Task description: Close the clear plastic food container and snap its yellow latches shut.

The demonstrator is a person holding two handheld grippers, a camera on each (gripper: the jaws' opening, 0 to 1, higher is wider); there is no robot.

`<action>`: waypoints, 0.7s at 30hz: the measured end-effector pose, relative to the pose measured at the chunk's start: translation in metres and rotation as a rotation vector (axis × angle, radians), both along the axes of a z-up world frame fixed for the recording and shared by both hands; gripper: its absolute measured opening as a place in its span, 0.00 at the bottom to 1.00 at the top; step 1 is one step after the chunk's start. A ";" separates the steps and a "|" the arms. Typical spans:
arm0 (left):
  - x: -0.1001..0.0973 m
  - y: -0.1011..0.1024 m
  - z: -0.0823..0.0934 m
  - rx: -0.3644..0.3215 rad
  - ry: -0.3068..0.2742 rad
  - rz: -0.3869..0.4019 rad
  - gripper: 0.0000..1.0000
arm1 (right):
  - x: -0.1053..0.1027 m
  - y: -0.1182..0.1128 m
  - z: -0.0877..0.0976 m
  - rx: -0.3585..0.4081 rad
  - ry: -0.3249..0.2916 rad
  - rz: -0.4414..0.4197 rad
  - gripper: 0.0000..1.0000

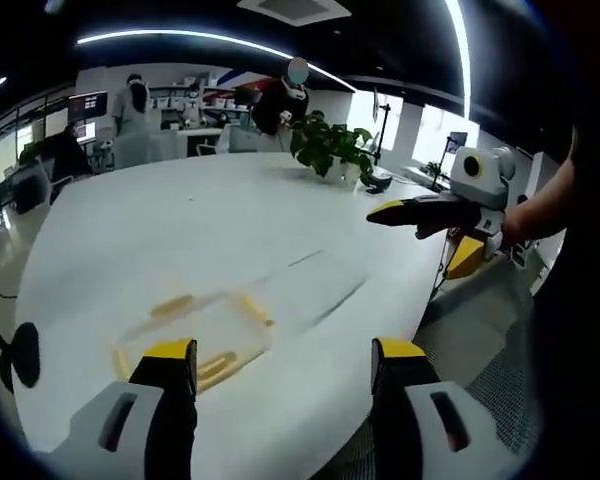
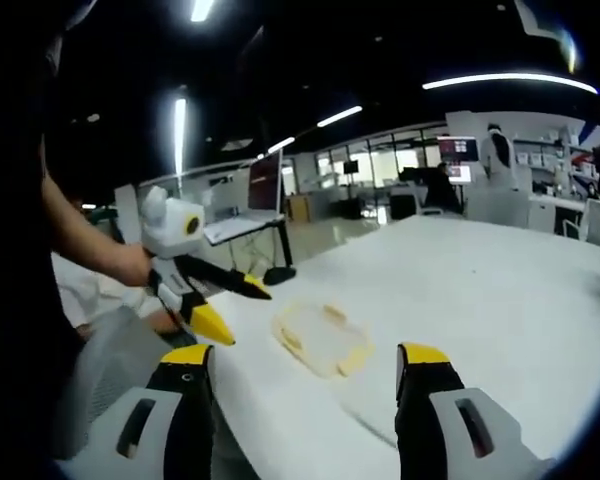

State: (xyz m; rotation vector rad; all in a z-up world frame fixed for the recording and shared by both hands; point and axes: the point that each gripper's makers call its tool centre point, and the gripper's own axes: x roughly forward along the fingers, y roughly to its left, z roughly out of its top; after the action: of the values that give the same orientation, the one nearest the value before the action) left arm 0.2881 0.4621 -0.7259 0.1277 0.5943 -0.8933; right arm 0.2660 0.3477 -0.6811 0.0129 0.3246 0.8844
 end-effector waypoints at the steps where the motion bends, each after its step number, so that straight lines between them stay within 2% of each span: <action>1: 0.002 0.001 -0.001 0.007 0.003 -0.004 0.70 | 0.001 0.001 -0.001 -0.004 0.003 0.005 0.74; 13: 0.007 0.006 -0.004 0.012 0.009 -0.033 0.68 | 0.013 0.004 -0.005 -0.022 0.001 0.011 0.73; 21: 0.017 0.019 -0.006 0.028 0.002 -0.035 0.68 | 0.020 0.009 -0.008 -0.032 0.004 0.014 0.73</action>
State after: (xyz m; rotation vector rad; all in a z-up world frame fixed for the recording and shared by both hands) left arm 0.3049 0.4812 -0.7316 0.1633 0.6079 -0.9192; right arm 0.2859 0.3567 -0.6896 -0.0170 0.3425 0.8932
